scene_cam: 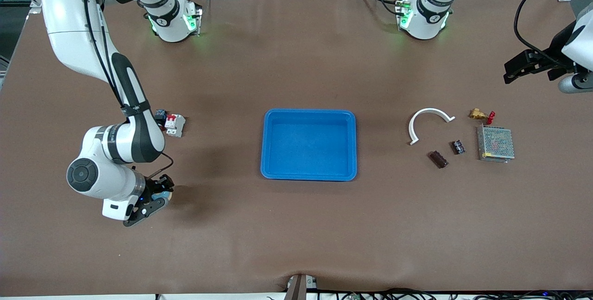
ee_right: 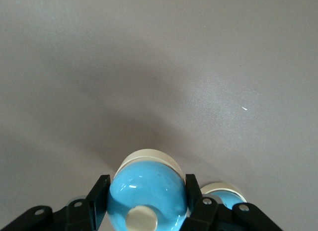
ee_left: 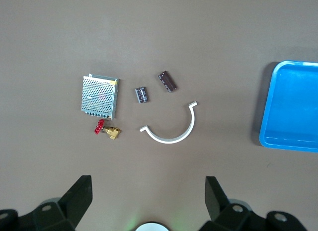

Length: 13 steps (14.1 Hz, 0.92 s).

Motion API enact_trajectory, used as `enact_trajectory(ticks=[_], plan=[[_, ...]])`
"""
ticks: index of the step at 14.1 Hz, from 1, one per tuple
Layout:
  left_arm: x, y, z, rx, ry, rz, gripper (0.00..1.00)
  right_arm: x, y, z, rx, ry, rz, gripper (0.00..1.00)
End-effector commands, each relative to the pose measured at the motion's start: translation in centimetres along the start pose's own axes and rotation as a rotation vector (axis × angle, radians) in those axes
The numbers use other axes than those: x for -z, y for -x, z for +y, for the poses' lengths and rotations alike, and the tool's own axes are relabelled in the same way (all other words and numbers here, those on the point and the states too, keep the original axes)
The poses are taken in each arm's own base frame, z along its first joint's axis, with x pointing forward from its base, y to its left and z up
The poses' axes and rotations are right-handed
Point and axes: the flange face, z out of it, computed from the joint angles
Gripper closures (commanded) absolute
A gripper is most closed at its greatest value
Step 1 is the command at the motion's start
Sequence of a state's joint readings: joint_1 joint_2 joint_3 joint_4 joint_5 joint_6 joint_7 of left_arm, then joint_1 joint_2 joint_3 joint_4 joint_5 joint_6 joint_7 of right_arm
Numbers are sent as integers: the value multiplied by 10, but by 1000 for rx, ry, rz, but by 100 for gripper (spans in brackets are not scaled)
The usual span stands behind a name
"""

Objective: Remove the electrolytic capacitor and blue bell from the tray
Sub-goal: 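Carry the bell beside the first bell and open the right gripper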

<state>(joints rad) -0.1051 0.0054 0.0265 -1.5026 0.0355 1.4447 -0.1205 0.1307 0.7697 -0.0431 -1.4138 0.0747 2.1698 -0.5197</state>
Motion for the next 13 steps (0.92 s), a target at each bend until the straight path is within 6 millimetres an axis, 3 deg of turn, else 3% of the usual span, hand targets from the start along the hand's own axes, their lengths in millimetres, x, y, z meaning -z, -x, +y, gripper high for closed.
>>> enact_trajectory(ticks=[1,8,13], plan=[[2,4,0,-19,26,8,0,-12,-1,-4,25,-6,4,46],[2,4,-1,-17,26,8,0,-48,6,-7,55,-2,2,46],[2,4,-3,-14,27,8,0,-54,8,-1,81,1,7,46]])
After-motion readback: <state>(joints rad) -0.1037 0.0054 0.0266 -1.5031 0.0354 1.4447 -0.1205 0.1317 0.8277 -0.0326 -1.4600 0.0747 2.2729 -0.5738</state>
